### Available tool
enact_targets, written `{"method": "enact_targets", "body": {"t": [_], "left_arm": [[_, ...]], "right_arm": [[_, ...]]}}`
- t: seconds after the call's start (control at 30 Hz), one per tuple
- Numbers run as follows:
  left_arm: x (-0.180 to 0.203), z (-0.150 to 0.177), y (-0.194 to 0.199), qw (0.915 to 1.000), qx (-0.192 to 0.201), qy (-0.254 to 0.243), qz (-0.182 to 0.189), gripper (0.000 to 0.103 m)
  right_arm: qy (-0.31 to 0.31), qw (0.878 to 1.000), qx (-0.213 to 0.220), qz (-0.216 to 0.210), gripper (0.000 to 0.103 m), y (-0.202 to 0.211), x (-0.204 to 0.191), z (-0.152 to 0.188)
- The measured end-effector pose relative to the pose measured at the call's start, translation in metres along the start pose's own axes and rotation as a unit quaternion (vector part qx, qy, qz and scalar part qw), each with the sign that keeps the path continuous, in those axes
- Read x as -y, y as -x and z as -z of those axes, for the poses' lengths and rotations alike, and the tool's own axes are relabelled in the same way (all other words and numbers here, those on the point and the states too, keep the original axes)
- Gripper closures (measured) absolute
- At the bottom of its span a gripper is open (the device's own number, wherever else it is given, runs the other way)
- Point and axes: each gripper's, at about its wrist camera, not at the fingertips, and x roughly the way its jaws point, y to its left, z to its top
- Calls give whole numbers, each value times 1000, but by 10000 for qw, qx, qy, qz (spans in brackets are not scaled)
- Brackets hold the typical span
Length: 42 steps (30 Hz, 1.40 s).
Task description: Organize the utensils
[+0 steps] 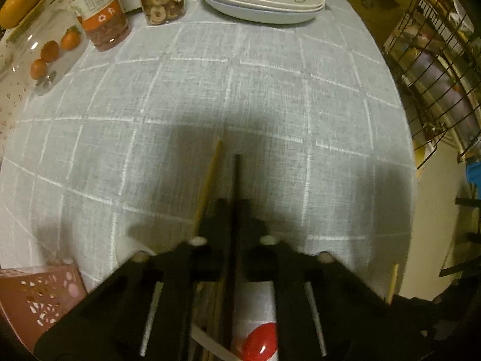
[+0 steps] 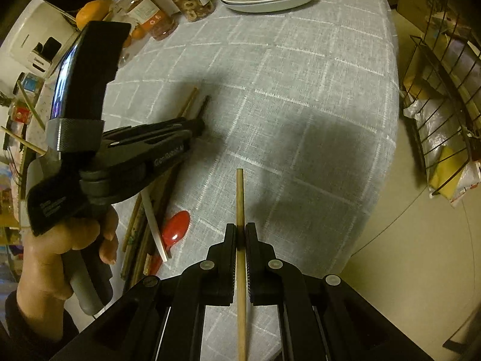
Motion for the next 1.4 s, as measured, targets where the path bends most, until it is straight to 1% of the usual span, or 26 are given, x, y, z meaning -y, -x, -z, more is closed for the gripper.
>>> {"method": "enact_targets", "body": {"t": [0.07, 0.17, 0.33, 0.43, 0.63, 0.73, 0.9, 1.07, 1.2, 1.33, 1.4], "left_arm": [[2, 5, 6, 10000, 52, -37, 11, 97], [5, 17, 28, 9994, 278, -178, 49, 97], [-2, 42, 80, 9970, 724, -266, 112, 97], [-11, 57, 110, 9948, 967, -267, 163, 97], [-36, 89, 166, 9896, 1419, -75, 233, 97], [-50, 103, 193, 9852, 1691, 25, 267, 97], [-73, 126, 228, 9754, 2162, 322, 275, 97], [-89, 136, 256, 9649, 2557, 484, 360, 97], [-98, 141, 284, 9522, 2972, 572, 409, 97], [-112, 144, 310, 9359, 3412, 748, 468, 97], [-120, 144, 316, 9302, 3540, 856, 463, 97]], "right_arm": [[-10, 10000, 30, -5, 97, 3, 1, 2], [-22, 9999, 134, -29, 97, 11, 0, 5], [25, 9990, 427, -139, 97, 34, -10, 14], [183, 9975, 648, -228, 97, 51, -23, 23], [629, 9918, 1106, -140, 97, 84, -58, 36], [792, 9878, 1330, -160, 97, 99, -73, 44], [1075, 9793, 1709, -156, 97, 117, -100, 52], [1219, 9707, 2050, -286, 97, 134, -124, 50], [1346, 9604, 2412, -355, 97, 153, -147, 43], [1388, 9528, 2652, -505, 97, 166, -164, 37], [1358, 9498, 2756, -590, 97, 171, -171, 34]]}}
